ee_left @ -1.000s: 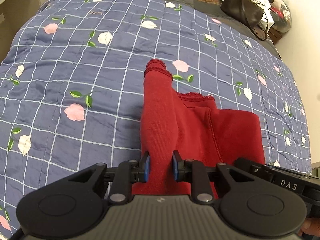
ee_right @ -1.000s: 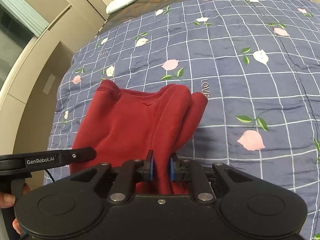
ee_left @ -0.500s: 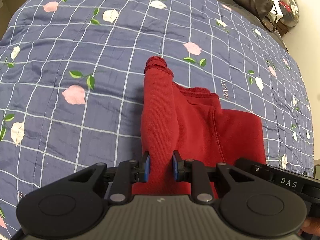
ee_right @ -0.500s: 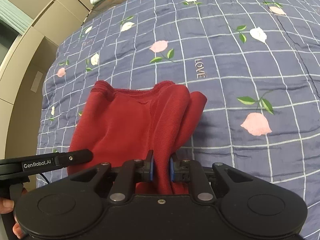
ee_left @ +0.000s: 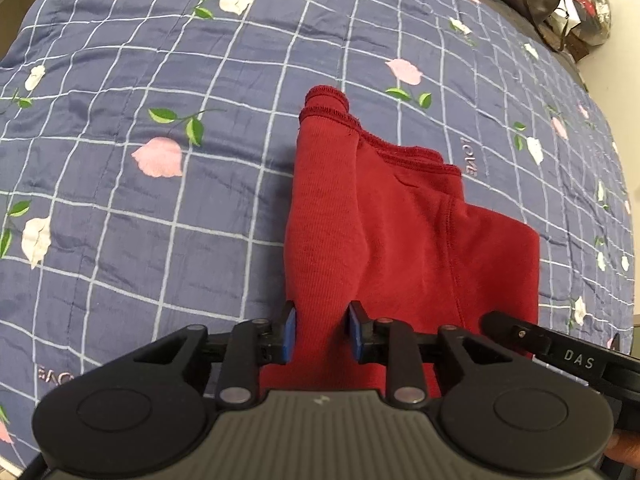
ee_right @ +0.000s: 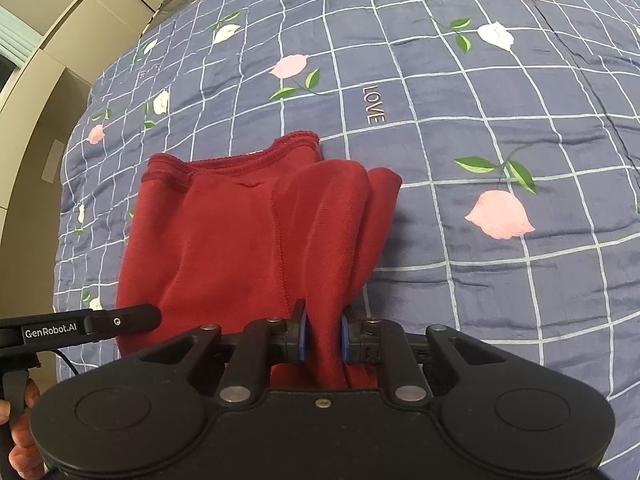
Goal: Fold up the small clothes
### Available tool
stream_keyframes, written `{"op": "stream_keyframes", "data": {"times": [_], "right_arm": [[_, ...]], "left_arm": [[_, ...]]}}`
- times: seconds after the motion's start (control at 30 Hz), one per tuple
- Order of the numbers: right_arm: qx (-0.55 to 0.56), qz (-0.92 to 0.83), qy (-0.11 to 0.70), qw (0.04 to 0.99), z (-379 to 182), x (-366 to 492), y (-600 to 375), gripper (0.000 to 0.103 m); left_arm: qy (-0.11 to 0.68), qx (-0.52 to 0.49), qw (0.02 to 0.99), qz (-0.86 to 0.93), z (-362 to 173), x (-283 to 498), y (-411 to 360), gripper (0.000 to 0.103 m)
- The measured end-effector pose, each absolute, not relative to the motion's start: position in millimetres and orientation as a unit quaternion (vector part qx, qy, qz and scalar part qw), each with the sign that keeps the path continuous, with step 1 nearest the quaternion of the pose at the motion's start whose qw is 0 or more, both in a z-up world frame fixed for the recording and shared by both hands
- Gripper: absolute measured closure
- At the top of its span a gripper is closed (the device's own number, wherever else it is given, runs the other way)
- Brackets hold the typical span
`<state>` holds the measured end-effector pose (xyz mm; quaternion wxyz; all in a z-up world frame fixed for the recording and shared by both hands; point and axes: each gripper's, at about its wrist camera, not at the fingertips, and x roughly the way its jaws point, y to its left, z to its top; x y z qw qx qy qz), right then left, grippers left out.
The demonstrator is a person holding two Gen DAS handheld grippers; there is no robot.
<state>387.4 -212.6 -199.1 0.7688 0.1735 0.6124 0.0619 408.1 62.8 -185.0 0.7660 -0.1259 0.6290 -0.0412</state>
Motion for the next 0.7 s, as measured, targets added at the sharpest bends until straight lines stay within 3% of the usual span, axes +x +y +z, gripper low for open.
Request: {"op": "stream_keyframes", "data": {"times": [0.17, 0.3, 0.37, 0.7], "right_arm": [[0.173, 0.051, 0.613, 0.769, -200, 386, -214, 0.072], [0.174, 0.047, 0.611, 0.771, -200, 384, -216, 0.068], [0.173, 0.046, 0.609, 0.773, -199, 382, -217, 0.063], [0.169, 0.036, 0.590, 0.788, -187, 371, -222, 0.034]], "left_arm": [[0.632, -0.127, 0.764, -0.032, -183, 406, 68, 0.064], [0.630, -0.125, 0.766, -0.029, -179, 403, 68, 0.055], [0.629, -0.124, 0.767, -0.028, -178, 401, 68, 0.042], [0.612, -0.114, 0.782, -0.021, -166, 386, 68, 0.017]]}}
